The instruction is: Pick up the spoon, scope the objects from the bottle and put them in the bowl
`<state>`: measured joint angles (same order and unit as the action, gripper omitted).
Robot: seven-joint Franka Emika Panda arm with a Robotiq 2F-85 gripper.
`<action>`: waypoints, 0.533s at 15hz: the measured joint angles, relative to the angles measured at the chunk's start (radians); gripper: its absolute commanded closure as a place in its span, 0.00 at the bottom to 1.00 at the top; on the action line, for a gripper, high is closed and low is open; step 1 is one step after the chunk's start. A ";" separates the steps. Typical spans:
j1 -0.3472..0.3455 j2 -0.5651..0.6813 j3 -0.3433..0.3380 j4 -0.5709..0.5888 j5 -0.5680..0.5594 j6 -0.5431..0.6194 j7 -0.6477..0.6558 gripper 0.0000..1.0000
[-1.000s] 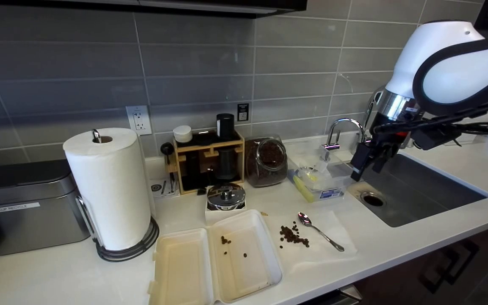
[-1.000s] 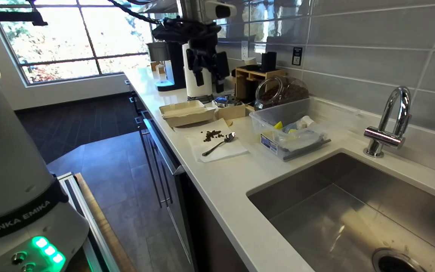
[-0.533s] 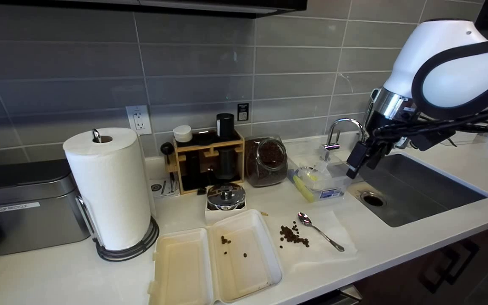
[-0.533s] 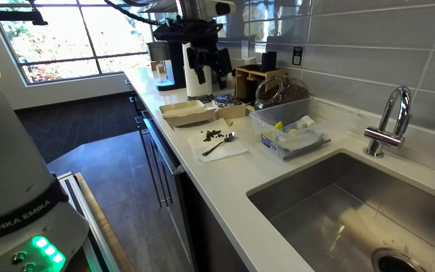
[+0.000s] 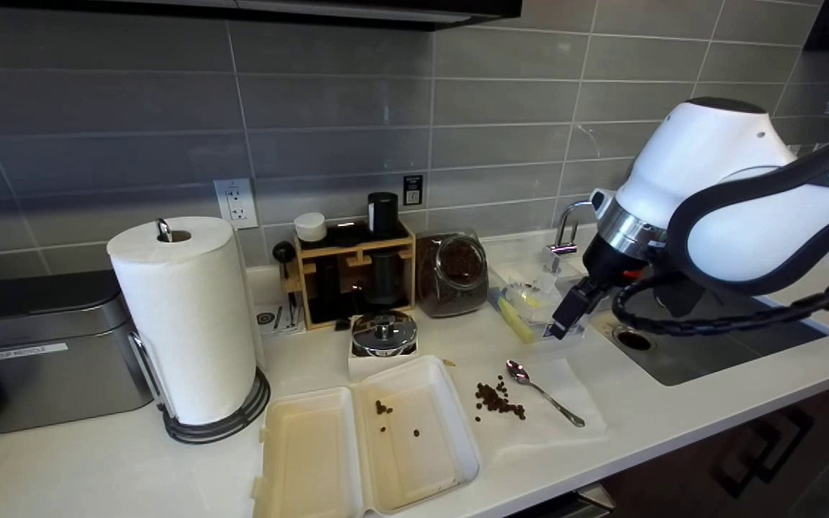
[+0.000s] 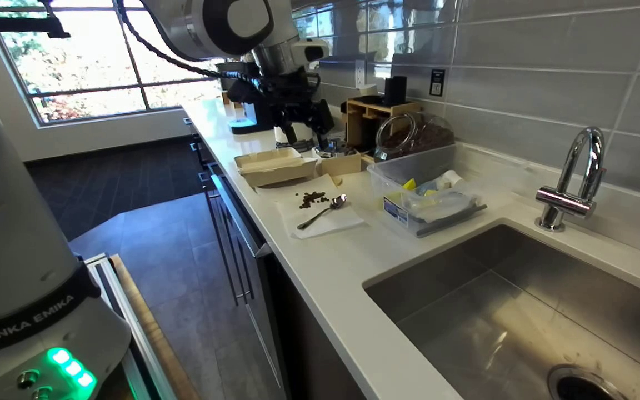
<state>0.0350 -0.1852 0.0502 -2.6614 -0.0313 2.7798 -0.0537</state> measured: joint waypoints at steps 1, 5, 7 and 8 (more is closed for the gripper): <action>0.003 0.019 0.000 -0.014 0.006 0.045 0.000 0.00; 0.008 0.107 0.000 -0.067 0.023 0.223 0.000 0.00; 0.008 0.160 -0.002 -0.077 0.023 0.293 0.000 0.00; 0.008 0.187 -0.003 -0.079 0.023 0.324 0.000 0.00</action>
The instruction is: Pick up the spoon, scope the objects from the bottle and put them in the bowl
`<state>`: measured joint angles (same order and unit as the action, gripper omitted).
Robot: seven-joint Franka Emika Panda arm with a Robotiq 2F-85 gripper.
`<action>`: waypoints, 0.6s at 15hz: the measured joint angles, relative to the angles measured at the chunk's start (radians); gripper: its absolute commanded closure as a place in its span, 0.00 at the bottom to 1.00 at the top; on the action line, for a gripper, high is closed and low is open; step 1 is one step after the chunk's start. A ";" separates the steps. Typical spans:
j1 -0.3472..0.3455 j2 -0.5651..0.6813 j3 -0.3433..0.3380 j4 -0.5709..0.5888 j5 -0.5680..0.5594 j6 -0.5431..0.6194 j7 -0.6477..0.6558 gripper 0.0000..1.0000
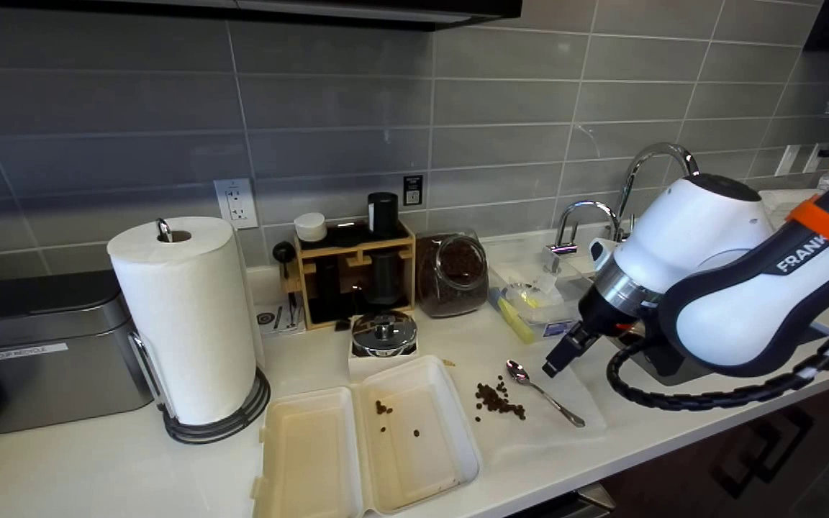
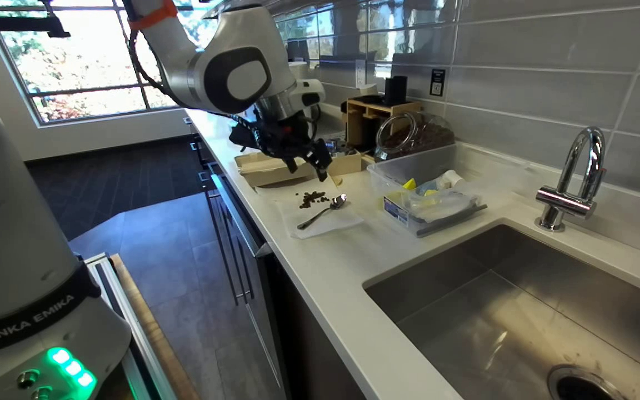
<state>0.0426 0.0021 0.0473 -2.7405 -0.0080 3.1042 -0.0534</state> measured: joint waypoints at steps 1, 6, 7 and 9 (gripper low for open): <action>-0.001 0.029 0.000 0.000 0.000 0.031 0.000 0.00; -0.029 0.158 0.041 0.004 0.015 0.139 0.000 0.00; -0.042 0.178 0.056 0.007 0.015 0.150 0.000 0.00; -0.054 0.201 0.066 0.014 0.015 0.160 0.000 0.00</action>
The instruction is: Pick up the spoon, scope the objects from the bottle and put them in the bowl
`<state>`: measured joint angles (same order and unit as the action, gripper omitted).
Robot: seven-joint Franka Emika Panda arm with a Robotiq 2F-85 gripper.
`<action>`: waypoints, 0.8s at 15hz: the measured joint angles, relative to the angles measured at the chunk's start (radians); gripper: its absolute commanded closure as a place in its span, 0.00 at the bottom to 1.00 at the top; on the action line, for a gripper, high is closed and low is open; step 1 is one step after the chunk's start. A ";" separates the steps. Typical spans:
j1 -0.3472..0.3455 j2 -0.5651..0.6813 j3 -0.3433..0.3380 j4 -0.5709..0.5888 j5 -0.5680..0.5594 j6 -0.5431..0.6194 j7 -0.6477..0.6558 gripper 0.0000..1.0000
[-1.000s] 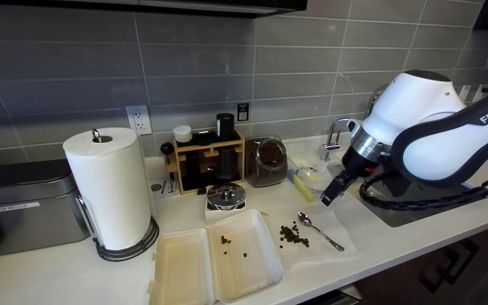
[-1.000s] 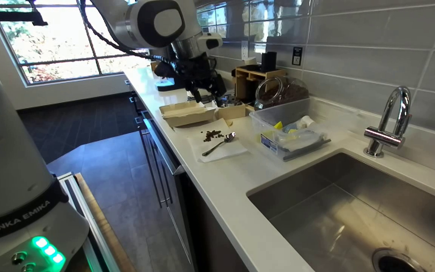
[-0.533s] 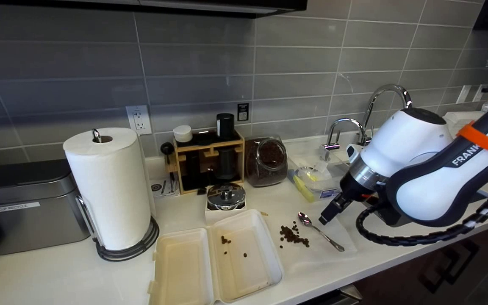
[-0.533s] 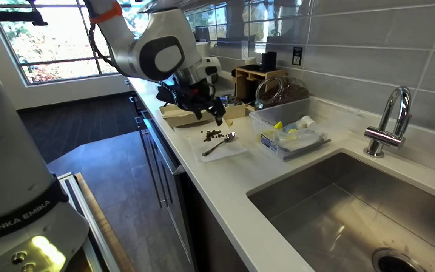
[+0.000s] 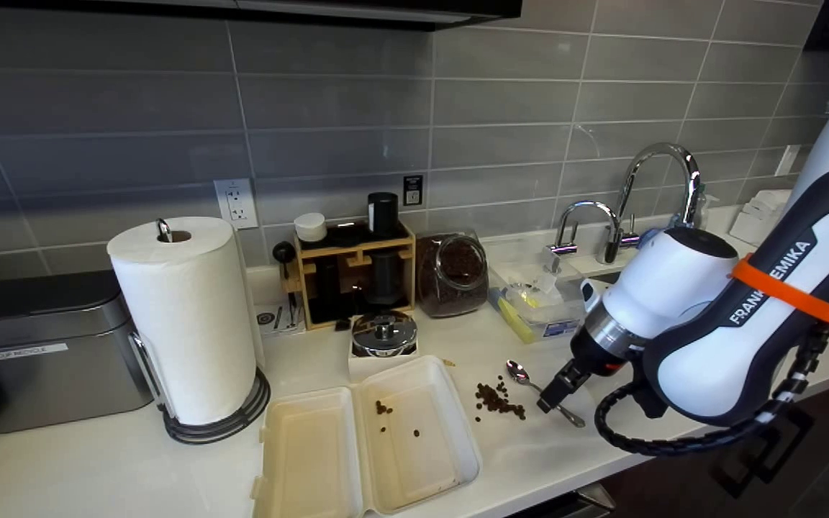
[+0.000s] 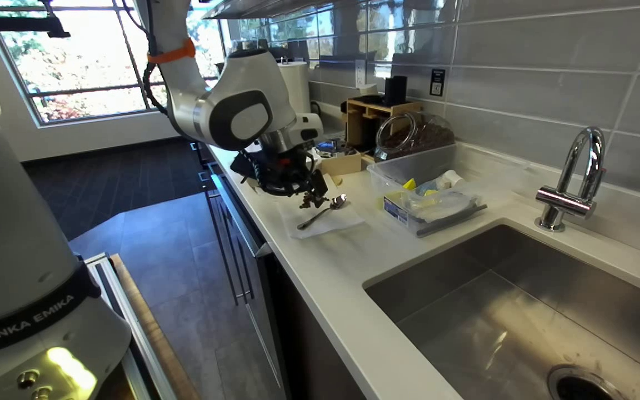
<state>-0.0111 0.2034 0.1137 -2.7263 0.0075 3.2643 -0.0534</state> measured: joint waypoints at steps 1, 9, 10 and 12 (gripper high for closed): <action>-0.003 0.003 0.002 0.003 0.000 0.000 0.000 0.00; -0.019 0.031 0.000 0.005 -0.010 0.043 0.000 0.00; -0.021 0.042 -0.003 0.005 -0.014 0.057 0.000 0.00; -0.021 0.065 -0.017 0.005 -0.021 0.087 -0.002 0.03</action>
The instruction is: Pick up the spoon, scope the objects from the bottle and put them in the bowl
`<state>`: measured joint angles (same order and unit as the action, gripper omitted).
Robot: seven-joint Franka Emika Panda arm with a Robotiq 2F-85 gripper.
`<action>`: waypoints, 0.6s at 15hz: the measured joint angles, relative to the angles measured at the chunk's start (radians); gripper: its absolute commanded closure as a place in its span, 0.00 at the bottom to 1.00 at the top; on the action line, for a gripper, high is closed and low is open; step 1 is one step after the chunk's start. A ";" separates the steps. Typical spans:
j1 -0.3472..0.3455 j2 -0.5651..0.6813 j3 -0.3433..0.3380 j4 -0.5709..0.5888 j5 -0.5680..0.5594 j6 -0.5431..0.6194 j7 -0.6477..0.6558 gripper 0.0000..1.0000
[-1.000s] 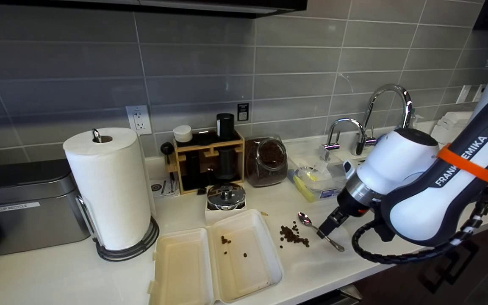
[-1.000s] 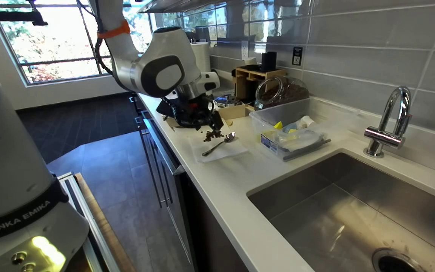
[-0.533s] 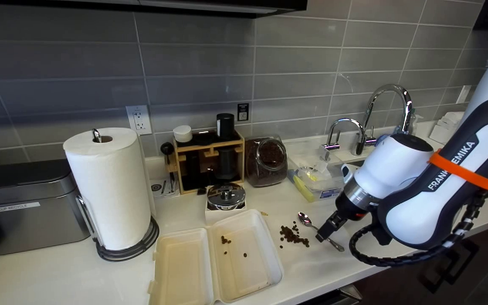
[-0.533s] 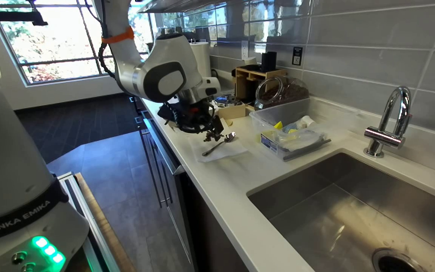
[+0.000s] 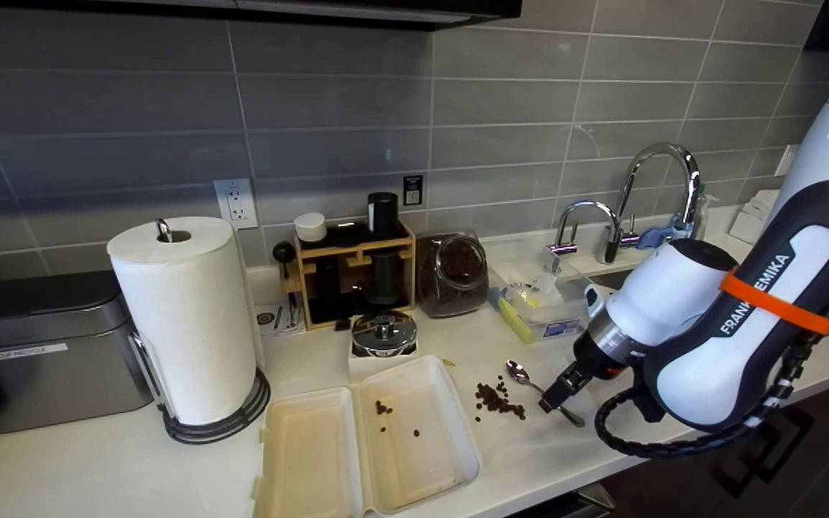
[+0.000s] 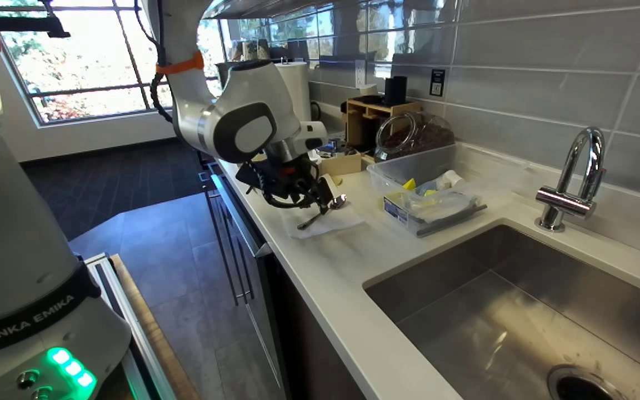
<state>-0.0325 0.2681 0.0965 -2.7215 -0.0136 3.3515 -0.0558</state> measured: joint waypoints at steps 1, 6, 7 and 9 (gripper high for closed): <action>0.000 0.011 -0.010 0.000 -0.003 0.014 -0.003 0.07; 0.000 0.061 -0.038 0.004 -0.013 0.095 -0.009 0.27; 0.001 0.068 -0.038 0.006 -0.016 0.103 -0.009 0.37; 0.002 0.075 -0.036 0.012 -0.020 0.108 -0.008 0.37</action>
<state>-0.0310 0.3432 0.0604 -2.7097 -0.0335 3.4595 -0.0642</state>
